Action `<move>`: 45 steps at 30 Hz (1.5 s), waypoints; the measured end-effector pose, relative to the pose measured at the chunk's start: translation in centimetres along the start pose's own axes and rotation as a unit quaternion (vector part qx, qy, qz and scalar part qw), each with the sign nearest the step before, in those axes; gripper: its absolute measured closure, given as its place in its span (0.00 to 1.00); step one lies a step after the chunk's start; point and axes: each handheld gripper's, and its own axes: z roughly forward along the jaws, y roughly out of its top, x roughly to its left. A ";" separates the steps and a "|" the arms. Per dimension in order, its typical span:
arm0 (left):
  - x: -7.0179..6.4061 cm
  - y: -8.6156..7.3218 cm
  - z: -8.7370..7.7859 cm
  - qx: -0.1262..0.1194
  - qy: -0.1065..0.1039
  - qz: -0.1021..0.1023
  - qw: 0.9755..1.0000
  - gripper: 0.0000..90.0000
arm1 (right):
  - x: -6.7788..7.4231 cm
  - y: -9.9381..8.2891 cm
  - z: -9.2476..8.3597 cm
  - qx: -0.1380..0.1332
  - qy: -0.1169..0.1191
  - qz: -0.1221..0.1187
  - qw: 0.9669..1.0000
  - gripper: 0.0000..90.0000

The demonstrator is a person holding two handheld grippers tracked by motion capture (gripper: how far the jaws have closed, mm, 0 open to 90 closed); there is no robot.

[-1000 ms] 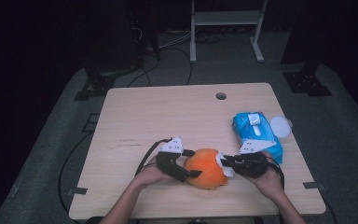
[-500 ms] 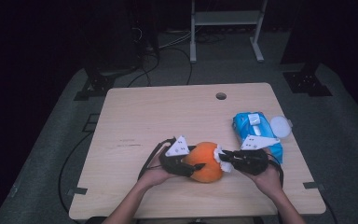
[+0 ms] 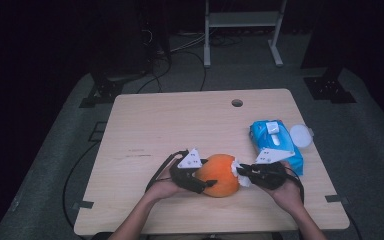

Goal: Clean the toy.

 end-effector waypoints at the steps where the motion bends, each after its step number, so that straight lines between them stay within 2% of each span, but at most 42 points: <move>1: 0.0 0.0 0.0 0.000 0.000 0.000 1.000 0.26 | 0.0 0.0 0.0 0.000 0.000 0.000 1.000 0.90; 2: 0.4 0.2 -0.4 0.000 -0.009 -0.019 1.000 0.21 | 0.8 0.5 0.4 -0.001 0.001 -0.017 1.000 0.90; 3: 0.6 0.4 -0.7 -0.016 -0.009 -0.032 0.999 0.18 | 1.1 0.6 0.5 -0.001 0.002 -0.025 1.000 0.90; 4: 0.6 0.4 -0.7 -0.016 -0.009 -0.032 0.999 0.16 | 1.1 0.6 0.5 -0.001 0.002 -0.025 1.000 0.90; 5: 0.8 0.6 -1.0 -0.045 -0.015 -0.044 0.998 0.16 | 1.2 0.7 0.6 -0.005 0.008 -0.025 1.000 0.90; 6: 0.6 1.1 -1.2 -0.075 -0.023 -0.045 0.996 0.17 | 1.5 0.8 0.8 -0.011 0.019 -0.028 0.999 0.90; 7: 0.6 1.1 -1.2 -0.075 -0.023 -0.045 0.996 0.20 | 1.5 0.8 0.8 -0.011 0.019 -0.028 0.999 0.90; 9: 0.1 1.2 -0.5 -0.036 -0.003 -0.012 0.999 0.22 | 1.9 1.0 0.8 -0.014 0.021 -0.035 0.999 0.90; 10: 0.0 0.6 -0.1 -0.025 0.005 -0.005 1.000 0.25 | 1.9 0.9 0.9 -0.010 0.015 -0.037 0.999 0.90; 12: 0.6 0.2 -0.2 -0.024 0.000 -0.024 0.999 0.29 | 1.4 0.5 1.0 -0.010 0.017 -0.025 1.000 0.90; 13: 0.6 0.2 -0.2 -0.024 0.000 -0.024 0.999 0.30 | 1.1 0.3 1.0 -0.008 0.017 -0.018 1.000 0.90; 14: 1.2 -0.3 -0.5 -0.024 -0.005 -0.039 0.999 0.30 | 0.8 0.1 1.1 -0.003 0.012 -0.015 1.000 0.90; 17: 1.7 -0.7 -0.8 -0.021 -0.012 -0.042 0.999 0.32 | 0.2 -0.5 1.2 0.010 0.006 -0.006 1.000 0.90; 18: 1.8 -1.0 -1.0 -0.025 -0.017 -0.040 0.999 0.32 | -0.2 -0.9 1.5 0.020 0.008 0.003 1.000 0.90; 21: 1.7 -1.1 -0.9 -0.026 -0.019 -0.035 0.999 0.34 | -0.2 -0.8 1.5 0.017 0.011 0.008 1.000 0.90; 23: 1.7 -1.2 -0.9 -0.026 -0.022 -0.031 0.999 0.35 | 0.1 -0.3 1.4 0.007 0.008 0.004 1.000 0.90; 24: 1.6 -1.2 -1.1 -0.022 -0.028 -0.021 0.999 0.36 | 0.5 0.2 1.3 -0.004 0.010 0.000 1.000 0.90; 27: 1.6 -1.2 -1.2 -0.022 -0.029 -0.019 0.999 0.36 | 0.8 0.4 1.4 -0.011 0.010 -0.003 1.000 0.90; 31: 1.8 -1.4 -1.2 -0.029 -0.034 -0.024 0.999 0.36 | 0.3 0.0 1.4 -0.004 0.013 0.008 1.000 0.90; 32: 1.7 -1.4 -1.2 -0.031 -0.035 -0.024 0.999 0.36 | -0.3 -0.4 1.5 0.008 0.012 0.019 1.000 0.90; 33: 1.7 -1.4 -1.2 -0.031 -0.035 -0.024 0.999 0.36 | -0.3 -0.4 1.5 0.008 0.012 0.019 1.000 0.90; 34: 1.7 -1.4 -1.3 -0.033 -0.037 -0.019 0.999 0.36 | -0.6 -0.8 1.6 0.016 0.013 0.031 0.999 0.90; 36: 1.5 -1.3 -1.2 -0.034 -0.036 -0.015 0.999 0.36 | -0.8 -0.8 1.5 0.011 0.018 0.039 0.999 0.90; 39: 1.2 -1.2 -1.1 -0.033 -0.039 -0.005 0.999 0.36 | -0.5 -0.3 1.4 0.000 0.014 0.033 0.999 0.90; 41: 0.8 -1.1 -1.0 -0.032 -0.039 0.005 0.999 0.36 | 0.1 0.4 1.2 -0.021 0.019 0.028 0.999 0.90; 43: 0.8 -1.0 -0.9 -0.032 -0.039 0.007 0.999 0.35 | 0.1 0.3 1.2 -0.020 0.019 0.026 0.999 0.90; 45: 0.9 -1.1 -0.8 -0.038 -0.042 0.001 0.998 0.36 | -0.6 -0.2 1.3 -0.014 0.024 0.045 0.999 0.90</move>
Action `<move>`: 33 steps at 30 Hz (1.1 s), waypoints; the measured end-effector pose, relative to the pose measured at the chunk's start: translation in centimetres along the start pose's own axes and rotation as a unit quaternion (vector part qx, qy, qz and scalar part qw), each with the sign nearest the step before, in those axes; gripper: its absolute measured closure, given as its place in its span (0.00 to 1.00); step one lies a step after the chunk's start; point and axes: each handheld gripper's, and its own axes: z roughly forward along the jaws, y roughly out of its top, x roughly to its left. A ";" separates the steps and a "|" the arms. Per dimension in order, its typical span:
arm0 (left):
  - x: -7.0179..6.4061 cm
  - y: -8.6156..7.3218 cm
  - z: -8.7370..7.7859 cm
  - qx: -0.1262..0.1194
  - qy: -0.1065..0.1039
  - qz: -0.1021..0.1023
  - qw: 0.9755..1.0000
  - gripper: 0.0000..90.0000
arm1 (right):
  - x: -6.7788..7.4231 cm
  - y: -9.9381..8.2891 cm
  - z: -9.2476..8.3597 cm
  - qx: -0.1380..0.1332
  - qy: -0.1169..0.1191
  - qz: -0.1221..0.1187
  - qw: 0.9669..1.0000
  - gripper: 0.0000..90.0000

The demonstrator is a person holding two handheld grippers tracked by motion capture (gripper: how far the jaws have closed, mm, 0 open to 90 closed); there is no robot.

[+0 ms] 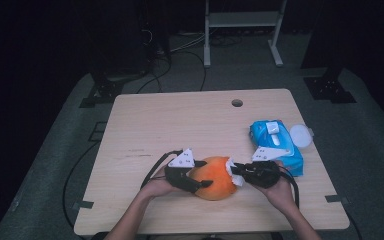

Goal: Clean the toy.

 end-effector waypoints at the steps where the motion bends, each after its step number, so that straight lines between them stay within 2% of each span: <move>1: 0.0 0.0 0.0 0.000 0.001 0.001 1.000 0.36 | -0.3 -0.2 0.0 0.006 -0.004 0.004 1.000 0.90; 2: 0.0 0.0 0.0 0.000 0.001 0.001 1.000 0.35 | -0.3 -0.2 0.0 0.006 -0.004 0.004 1.000 0.90; 3: -0.1 0.1 0.0 0.002 0.002 0.003 1.000 0.35 | -0.9 -0.7 0.1 0.020 -0.012 0.014 1.000 0.90; 6: -0.3 0.2 0.1 0.002 0.003 0.005 1.000 0.35 | -1.1 -0.8 0.1 0.022 -0.007 0.025 0.999 0.90; 8: -0.4 0.4 0.2 0.004 0.004 0.002 1.000 0.35 | -0.8 -0.4 -0.1 0.016 -0.012 0.016 1.000 0.90; 9: -0.6 0.5 0.3 0.005 0.003 0.009 1.000 0.35 | 0.0 0.2 -0.3 -0.003 -0.003 0.007 1.000 0.90; 10: -0.6 0.5 0.3 0.005 0.003 0.009 1.000 0.35 | 0.0 0.2 -0.3 -0.003 -0.003 0.007 1.000 0.90; 11: -0.9 0.7 0.5 0.006 0.000 0.017 1.000 0.35 | 0.8 0.8 -0.4 -0.019 0.012 -0.006 1.000 0.90; 14: -0.9 0.7 0.5 0.007 0.000 0.022 1.000 0.35 | 1.3 1.0 -0.4 -0.023 0.026 -0.014 0.999 0.90; 18: -0.8 0.7 0.4 0.005 -0.001 0.018 1.000 0.35 | 0.4 0.4 -0.5 -0.012 0.015 -0.001 1.000 0.90; 19: -0.8 0.6 0.3 0.004 0.000 0.016 1.000 0.35 | -0.3 -0.2 -0.5 0.001 -0.001 0.005 1.000 0.90; 24: -1.0 0.9 0.5 0.007 0.002 0.021 1.000 0.34 | -0.8 -0.8 -0.6 0.015 -0.013 0.016 1.000 0.90; 26: -1.1 1.0 0.6 0.006 0.002 0.023 1.000 0.33 | -0.3 -0.3 -0.8 0.006 -0.013 0.007 1.000 0.90; 28: -1.2 1.1 0.8 0.006 0.003 0.026 1.000 0.33 | 0.6 0.4 -0.9 -0.013 0.006 -0.006 1.000 0.90; 29: -1.3 1.2 0.9 0.008 0.003 0.027 1.000 0.32 | 1.1 0.8 -0.9 -0.014 0.012 -0.016 1.000 0.90; 31: -1.2 1.3 0.7 0.005 0.000 0.025 1.000 0.30 | 1.9 0.9 -0.5 -0.004 0.001 -0.039 0.999 0.90; 33: -0.9 1.4 0.4 -0.008 -0.010 0.012 1.000 0.24 | 1.7 0.6 -0.3 0.000 0.001 -0.037 0.999 0.90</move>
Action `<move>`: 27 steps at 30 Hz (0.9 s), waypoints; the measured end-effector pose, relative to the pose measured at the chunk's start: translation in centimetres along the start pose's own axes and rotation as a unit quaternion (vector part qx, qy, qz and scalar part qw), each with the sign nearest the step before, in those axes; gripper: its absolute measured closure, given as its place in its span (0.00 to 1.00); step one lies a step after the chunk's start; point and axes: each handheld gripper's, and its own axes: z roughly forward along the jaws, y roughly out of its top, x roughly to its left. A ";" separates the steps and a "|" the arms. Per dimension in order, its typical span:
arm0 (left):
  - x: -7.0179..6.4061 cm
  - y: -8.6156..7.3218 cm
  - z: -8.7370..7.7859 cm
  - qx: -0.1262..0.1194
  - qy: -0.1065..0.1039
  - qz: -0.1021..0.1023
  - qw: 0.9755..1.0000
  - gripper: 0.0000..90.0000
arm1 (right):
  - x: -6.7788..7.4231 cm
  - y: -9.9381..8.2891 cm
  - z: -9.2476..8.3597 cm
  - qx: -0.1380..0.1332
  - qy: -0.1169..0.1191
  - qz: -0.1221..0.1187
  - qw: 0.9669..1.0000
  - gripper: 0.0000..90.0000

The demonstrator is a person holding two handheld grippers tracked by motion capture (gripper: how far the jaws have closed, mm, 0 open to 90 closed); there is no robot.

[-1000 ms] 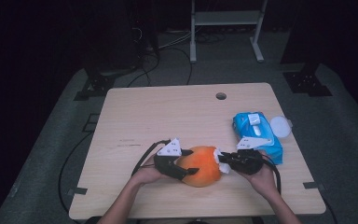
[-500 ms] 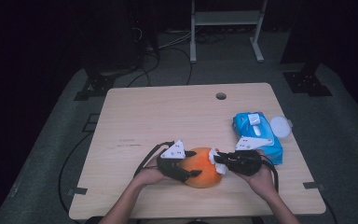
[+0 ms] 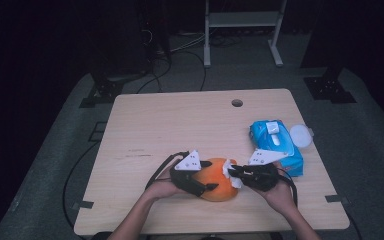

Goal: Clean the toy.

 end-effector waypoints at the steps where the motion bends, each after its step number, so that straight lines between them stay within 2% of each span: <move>1: 0.2 0.0 -0.3 -0.006 -0.003 -0.009 1.000 0.21 | -0.2 -0.2 -0.1 0.001 0.000 0.005 1.000 0.90; 3: 0.6 0.0 -0.7 0.000 0.007 -0.027 1.000 0.13 | -0.5 -0.5 -0.3 0.005 -0.007 0.006 1.000 0.90; 5: 1.2 -0.6 -0.8 0.011 0.017 -0.038 0.999 0.12 | -0.8 -0.8 -0.6 0.007 -0.004 0.010 1.000 0.90; 7: 1.7 -1.3 -0.5 0.015 0.000 -0.070 0.997 0.12 | -1.0 -1.0 -0.8 0.006 -0.002 0.017 1.000 0.90; 8: 1.8 -1.5 -0.1 0.021 -0.007 -0.078 0.997 0.12 | -1.1 -1.0 -0.8 0.005 0.000 0.019 1.000 0.90; 9: 1.7 -1.5 0.1 0.025 -0.008 -0.079 0.996 0.13 | -1.1 -1.0 -0.7 0.005 0.000 0.018 1.000 0.90; 12: 1.2 -0.8 0.3 0.026 0.018 -0.074 0.997 0.29 | -0.7 -0.6 -0.7 0.001 -0.011 0.011 1.000 0.90; 13: 0.8 -0.5 0.3 0.019 0.025 -0.069 0.997 0.33 | -0.4 -0.3 -0.7 -0.001 -0.011 0.007 1.000 0.90; 15: 0.1 0.3 0.6 0.017 0.025 -0.065 0.997 0.35 | 0.4 0.4 -0.8 -0.021 0.005 0.001 1.000 0.90; 17: -0.4 0.7 0.8 0.032 0.032 -0.043 0.998 0.34 | 1.4 1.0 -0.6 -0.021 0.000 -0.024 0.999 0.90; 18: -0.4 0.7 0.8 0.033 0.032 -0.043 0.998 0.33 | 1.7 1.1 -0.6 -0.014 -0.006 -0.035 0.999 0.90; 20: 0.0 0.4 0.5 0.025 0.021 -0.055 0.998 0.31 | 1.5 0.9 -0.6 -0.010 -0.004 -0.035 0.999 0.90; 23: 0.8 -0.1 0.3 0.012 0.012 -0.080 0.997 0.21 | 0.7 0.3 -0.9 -0.004 -0.004 -0.030 1.000 0.90; 25: 1.2 -0.5 0.6 0.022 0.009 -0.099 0.995 0.15 | 0.3 0.0 -1.1 -0.001 -0.002 -0.024 1.000 0.90; 27: 1.5 -1.0 1.1 0.025 -0.007 -0.118 0.993 0.12 | 0.2 -0.1 -1.2 -0.001 -0.001 -0.020 1.000 0.90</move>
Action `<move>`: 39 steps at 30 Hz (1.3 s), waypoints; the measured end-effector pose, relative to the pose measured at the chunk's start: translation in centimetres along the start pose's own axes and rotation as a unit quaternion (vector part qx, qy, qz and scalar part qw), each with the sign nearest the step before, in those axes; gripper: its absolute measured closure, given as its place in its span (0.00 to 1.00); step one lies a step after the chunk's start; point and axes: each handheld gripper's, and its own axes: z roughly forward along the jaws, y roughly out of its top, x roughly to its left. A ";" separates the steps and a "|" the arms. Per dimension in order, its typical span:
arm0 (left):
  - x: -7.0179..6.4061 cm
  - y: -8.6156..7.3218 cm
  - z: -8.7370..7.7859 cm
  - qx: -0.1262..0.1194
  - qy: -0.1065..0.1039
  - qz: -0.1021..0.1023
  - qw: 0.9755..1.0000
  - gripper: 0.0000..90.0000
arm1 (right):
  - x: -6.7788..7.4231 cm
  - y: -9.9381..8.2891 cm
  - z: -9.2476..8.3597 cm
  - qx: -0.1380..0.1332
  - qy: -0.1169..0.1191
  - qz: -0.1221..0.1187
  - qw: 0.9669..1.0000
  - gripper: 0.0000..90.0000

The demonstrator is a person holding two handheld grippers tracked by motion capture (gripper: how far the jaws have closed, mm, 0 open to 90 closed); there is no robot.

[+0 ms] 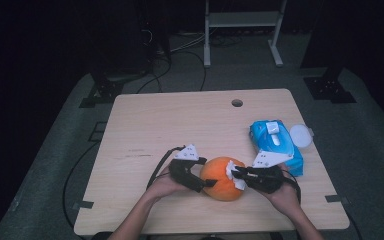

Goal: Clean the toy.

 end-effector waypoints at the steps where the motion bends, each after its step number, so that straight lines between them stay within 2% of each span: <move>1: 0.1 -0.1 0.1 -0.001 -0.001 0.002 1.000 0.12 | 0.0 0.0 0.0 0.001 0.000 0.000 1.000 0.90; 3: -0.2 0.0 -0.2 -0.009 0.007 0.014 1.000 0.24 | 0.1 0.1 0.2 0.000 -0.004 -0.003 1.000 0.90; 5: -0.9 0.4 -0.6 -0.022 0.018 0.033 0.999 0.35 | 0.3 0.4 0.1 -0.010 -0.010 -0.006 1.000 0.90; 6: -1.2 0.8 -0.9 -0.028 0.026 0.047 0.998 0.37 | 0.5 0.6 0.0 -0.016 -0.014 -0.009 1.000 0.90; 9: -2.0 1.8 -2.0 -0.044 0.047 0.071 0.995 0.38 | 0.8 1.0 -0.6 -0.033 -0.028 -0.016 0.999 0.90; 11: -2.3 2.0 -2.1 -0.035 0.063 0.087 0.994 0.37 | 0.3 0.9 -0.6 -0.033 -0.022 -0.007 0.999 0.90; 14: -2.3 1.6 -1.4 -0.020 0.072 0.083 0.994 0.36 | -0.2 0.4 0.0 -0.017 -0.022 0.001 1.000 0.90; 15: -2.4 1.6 -1.3 -0.022 0.073 0.083 0.994 0.36 | -0.1 0.4 0.1 -0.015 -0.023 0.001 1.000 0.90; 18: -3.1 2.0 -1.1 -0.014 0.082 0.096 0.992 0.35 | 0.5 0.8 0.0 -0.022 -0.028 -0.004 0.999 0.90; 21: -3.9 2.2 -0.8 -0.008 0.086 0.111 0.990 0.33 | 1.4 1.4 -0.2 -0.037 -0.014 -0.016 0.999 0.90; 23: -3.8 2.3 -0.9 -0.007 0.077 0.113 0.991 0.30 | 1.5 1.5 -0.2 -0.034 -0.012 -0.024 0.999 0.90; 24: -3.6 2.2 -1.0 -0.010 0.066 0.107 0.992 0.27 | 1.3 1.4 -0.2 -0.033 -0.007 -0.022 0.999 0.90; 25: -3.3 2.2 -1.1 -0.009 0.048 0.095 0.994 0.24 | 1.1 1.2 -0.3 -0.032 -0.004 -0.017 0.999 0.90; 26: -3.0 2.1 -1.3 -0.008 0.031 0.090 0.995 0.21 | 0.9 1.0 -0.3 -0.029 0.000 -0.016 0.999 0.90; 28: -2.6 2.0 -1.8 -0.019 0.036 0.086 0.995 0.20 | 0.8 0.6 -0.4 -0.024 -0.003 -0.020 1.000 0.90; 31: -1.8 2.0 -1.9 -0.017 0.044 0.059 0.997 0.15 | 0.6 0.4 -0.6 -0.023 -0.005 -0.014 1.000 0.90; 33: -1.7 1.7 -1.4 -0.010 0.027 0.051 0.998 0.18 | 0.5 0.4 -0.6 -0.028 0.004 -0.001 1.000 0.90; 36: -2.2 1.6 -0.8 -0.010 0.038 0.057 0.998 0.29 | 1.0 0.8 -0.5 -0.029 -0.004 -0.007 1.000 0.90; 39: -3.2 2.3 -0.8 0.009 0.050 0.085 0.995 0.31 | 1.8 1.5 -0.2 -0.036 0.001 -0.019 0.999 0.90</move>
